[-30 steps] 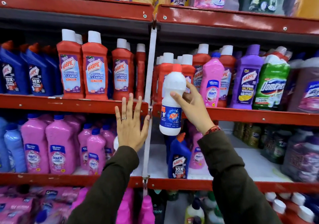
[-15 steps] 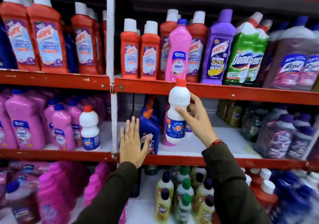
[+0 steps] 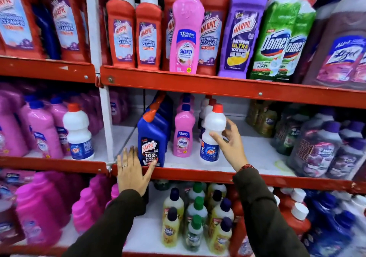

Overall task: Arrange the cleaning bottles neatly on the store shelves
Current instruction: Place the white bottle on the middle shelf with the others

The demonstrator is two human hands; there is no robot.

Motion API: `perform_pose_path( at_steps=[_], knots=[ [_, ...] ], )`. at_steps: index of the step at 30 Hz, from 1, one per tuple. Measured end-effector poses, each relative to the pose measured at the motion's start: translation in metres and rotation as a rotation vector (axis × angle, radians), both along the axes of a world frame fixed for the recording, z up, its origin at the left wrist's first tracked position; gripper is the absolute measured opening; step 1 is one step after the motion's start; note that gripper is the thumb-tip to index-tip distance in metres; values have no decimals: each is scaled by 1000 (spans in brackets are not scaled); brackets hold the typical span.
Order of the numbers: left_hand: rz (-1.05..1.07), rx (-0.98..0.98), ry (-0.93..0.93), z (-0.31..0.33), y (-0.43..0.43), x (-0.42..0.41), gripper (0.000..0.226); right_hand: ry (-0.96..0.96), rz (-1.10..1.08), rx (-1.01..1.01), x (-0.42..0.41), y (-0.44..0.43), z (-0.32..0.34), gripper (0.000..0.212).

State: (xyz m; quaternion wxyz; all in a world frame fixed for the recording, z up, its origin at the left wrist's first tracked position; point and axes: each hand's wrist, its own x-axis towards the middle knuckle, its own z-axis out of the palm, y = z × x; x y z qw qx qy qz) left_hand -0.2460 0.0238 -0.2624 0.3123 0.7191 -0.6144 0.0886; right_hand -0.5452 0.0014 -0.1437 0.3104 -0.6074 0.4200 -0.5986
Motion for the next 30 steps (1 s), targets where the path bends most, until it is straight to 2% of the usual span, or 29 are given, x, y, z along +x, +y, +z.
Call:
perform_pose_path(
  at_steps=[13,30],
  knots=[
    [28,-38,-12,-7,-7,-1,99,5,-15,42,-12,-73,-17,63],
    [17,-15,-17,-7,-6,1,97,114,-26,151,-17,-67,-17,73]
  ],
)
